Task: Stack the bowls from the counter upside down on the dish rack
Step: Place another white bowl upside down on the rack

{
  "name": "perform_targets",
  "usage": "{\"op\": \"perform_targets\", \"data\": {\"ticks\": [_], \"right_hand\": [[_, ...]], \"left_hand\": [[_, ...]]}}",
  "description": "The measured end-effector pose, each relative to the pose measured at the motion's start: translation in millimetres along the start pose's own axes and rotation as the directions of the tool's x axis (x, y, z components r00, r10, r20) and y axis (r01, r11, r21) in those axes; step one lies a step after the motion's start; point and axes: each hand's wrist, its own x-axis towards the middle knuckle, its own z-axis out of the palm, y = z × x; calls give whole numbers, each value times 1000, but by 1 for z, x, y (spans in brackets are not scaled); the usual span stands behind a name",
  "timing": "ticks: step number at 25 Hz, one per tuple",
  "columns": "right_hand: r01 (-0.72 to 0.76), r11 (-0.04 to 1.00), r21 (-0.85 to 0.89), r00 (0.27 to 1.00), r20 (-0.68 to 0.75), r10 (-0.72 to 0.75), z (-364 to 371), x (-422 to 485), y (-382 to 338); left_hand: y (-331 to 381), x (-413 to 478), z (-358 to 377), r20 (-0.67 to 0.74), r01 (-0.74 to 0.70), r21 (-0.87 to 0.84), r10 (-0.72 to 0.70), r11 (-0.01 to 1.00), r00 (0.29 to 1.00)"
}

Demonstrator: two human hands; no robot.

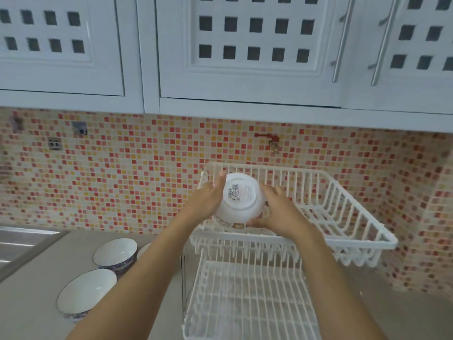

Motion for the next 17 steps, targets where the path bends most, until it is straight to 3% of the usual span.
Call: {"op": "perform_targets", "data": {"ticks": [7,10,13,17], "right_hand": [[-7,999,-33,1000,4,7,1,1,-5],[-50,998,-49,999,8,50,-4,-6,-15],[-53,998,-42,996,-67,50,-4,-15,-41],[62,998,19,980,-190,-57,28,-23,-97]], "left_hand": [[-3,7,10,-36,45,132,-41,990,999],[-7,6,3,-43,33,91,-29,995,999],[-17,-3,-23,-88,-80,48,84,996,993],[-45,-24,-72,-133,-107,74,116,991,984]]}}
